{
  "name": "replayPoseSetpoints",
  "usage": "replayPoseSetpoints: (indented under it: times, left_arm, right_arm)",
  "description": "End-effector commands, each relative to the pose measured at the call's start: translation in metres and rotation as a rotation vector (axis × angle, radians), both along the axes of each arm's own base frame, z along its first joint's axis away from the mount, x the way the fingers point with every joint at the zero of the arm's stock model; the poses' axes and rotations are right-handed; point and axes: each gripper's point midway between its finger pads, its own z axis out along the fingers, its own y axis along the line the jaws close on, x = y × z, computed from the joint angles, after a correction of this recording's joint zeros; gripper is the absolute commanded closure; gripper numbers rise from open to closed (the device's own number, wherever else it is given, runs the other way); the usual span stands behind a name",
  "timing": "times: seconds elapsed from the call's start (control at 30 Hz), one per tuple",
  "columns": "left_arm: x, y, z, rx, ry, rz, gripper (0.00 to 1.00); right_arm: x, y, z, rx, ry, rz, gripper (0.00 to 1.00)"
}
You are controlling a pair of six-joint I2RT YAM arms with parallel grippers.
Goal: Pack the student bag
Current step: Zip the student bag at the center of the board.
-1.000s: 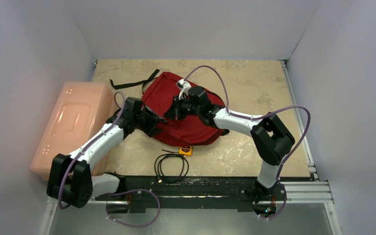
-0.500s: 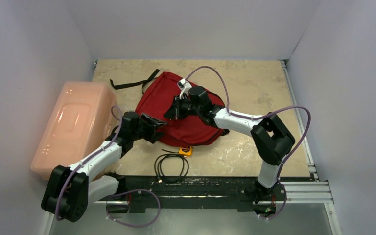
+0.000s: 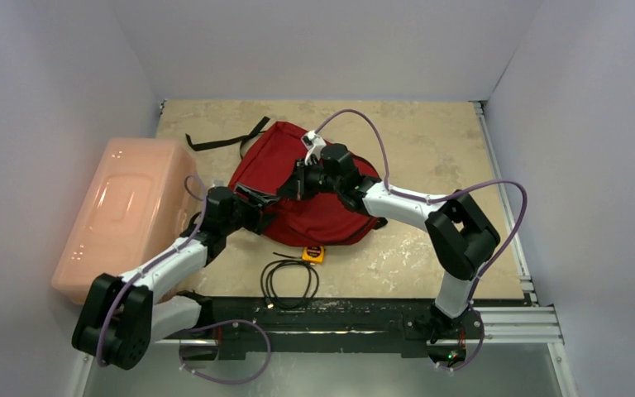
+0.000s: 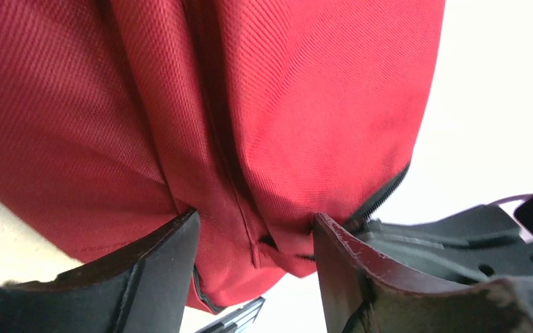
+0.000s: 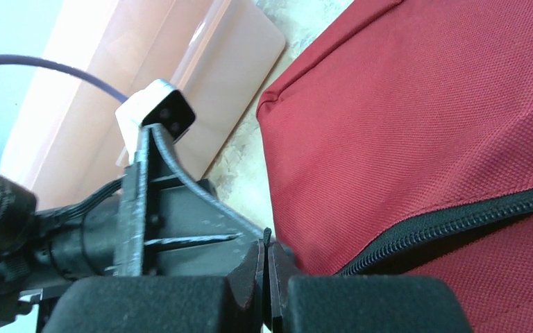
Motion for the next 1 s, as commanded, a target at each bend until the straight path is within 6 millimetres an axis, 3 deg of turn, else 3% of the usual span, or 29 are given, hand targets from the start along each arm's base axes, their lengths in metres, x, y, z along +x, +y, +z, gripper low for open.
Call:
replayPoseSetpoints:
  times: [0.0,0.07,0.2,0.3,0.53,0.7,0.8,0.87,0.97]
  left_arm:
    - [0.029,-0.008,0.016,-0.067,-0.085,0.020,0.45]
    - [0.033,-0.010,0.013,-0.073,-0.101,0.016,0.54]
    - [0.028,-0.007,0.001,-0.022,-0.136,-0.012,0.87]
    - [0.014,-0.002,-0.018,0.090,-0.081,-0.063,1.00]
    - [-0.007,0.010,-0.036,0.212,-0.072,-0.120,1.00]
    - [-0.015,0.011,-0.037,0.265,-0.105,-0.180,1.00]
    - [-0.016,0.005,-0.031,0.286,-0.154,-0.249,1.00]
    - [-0.017,-0.005,-0.017,0.289,-0.200,-0.343,1.00]
    - [-0.018,-0.010,0.006,0.324,-0.321,-0.401,0.69]
  right_arm:
    - [-0.002,0.004,0.044,0.091,-0.059,0.002,1.00]
    - [-0.001,0.005,0.044,0.093,-0.056,0.000,1.00]
    - [0.003,0.003,0.045,0.068,-0.099,0.004,1.00]
    - [0.027,-0.009,0.049,0.015,-0.158,-0.061,1.00]
    - [0.096,-0.039,0.057,0.029,-0.181,-0.187,1.00]
    - [0.130,-0.059,0.057,0.053,-0.168,-0.233,1.00]
    - [0.131,-0.065,0.061,0.056,-0.165,-0.224,1.00]
    - [0.114,-0.057,0.063,0.075,-0.151,-0.164,1.00]
    - [0.077,-0.037,0.062,0.113,-0.112,-0.096,1.00]
